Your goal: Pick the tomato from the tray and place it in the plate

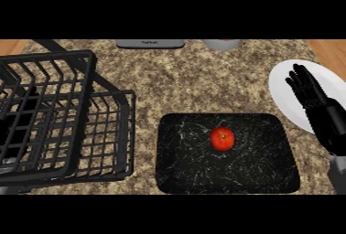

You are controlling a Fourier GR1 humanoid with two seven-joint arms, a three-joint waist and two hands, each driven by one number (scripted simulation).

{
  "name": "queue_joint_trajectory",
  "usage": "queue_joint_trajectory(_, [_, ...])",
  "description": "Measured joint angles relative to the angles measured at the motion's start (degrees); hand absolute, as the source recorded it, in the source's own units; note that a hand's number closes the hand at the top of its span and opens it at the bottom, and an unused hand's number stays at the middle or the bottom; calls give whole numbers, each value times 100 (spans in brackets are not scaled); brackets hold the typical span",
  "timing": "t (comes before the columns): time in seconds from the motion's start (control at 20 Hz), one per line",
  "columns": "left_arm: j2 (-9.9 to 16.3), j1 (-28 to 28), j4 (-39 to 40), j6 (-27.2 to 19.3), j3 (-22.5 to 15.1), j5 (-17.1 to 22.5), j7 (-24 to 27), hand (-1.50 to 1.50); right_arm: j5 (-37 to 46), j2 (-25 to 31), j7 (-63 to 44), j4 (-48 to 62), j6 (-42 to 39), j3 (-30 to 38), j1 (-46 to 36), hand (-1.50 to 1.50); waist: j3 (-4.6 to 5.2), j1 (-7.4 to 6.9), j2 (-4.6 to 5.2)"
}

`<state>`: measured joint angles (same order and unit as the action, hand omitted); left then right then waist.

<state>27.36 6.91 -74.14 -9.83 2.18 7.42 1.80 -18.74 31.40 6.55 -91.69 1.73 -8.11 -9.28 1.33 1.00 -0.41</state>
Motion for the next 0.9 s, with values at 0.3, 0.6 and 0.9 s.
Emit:
queue_joint_trajectory(0.3, [-164, 175, 377, 355, 10, -121, 305, 0, -253, 119, -175, 142, -12, 529, -731, 150, -156, -130, 31])
queue_joint_trajectory(0.6, [-310, 144, 478, 827, 132, 78, 326, 0, 686, 345, -91, 616, 971, 829, -677, -150, -280, -72, 13])
queue_joint_trajectory(0.9, [-407, 201, 591, 1023, 174, 150, 257, 0, 753, -44, 471, 732, 1233, 889, -476, -150, -329, -86, -28])
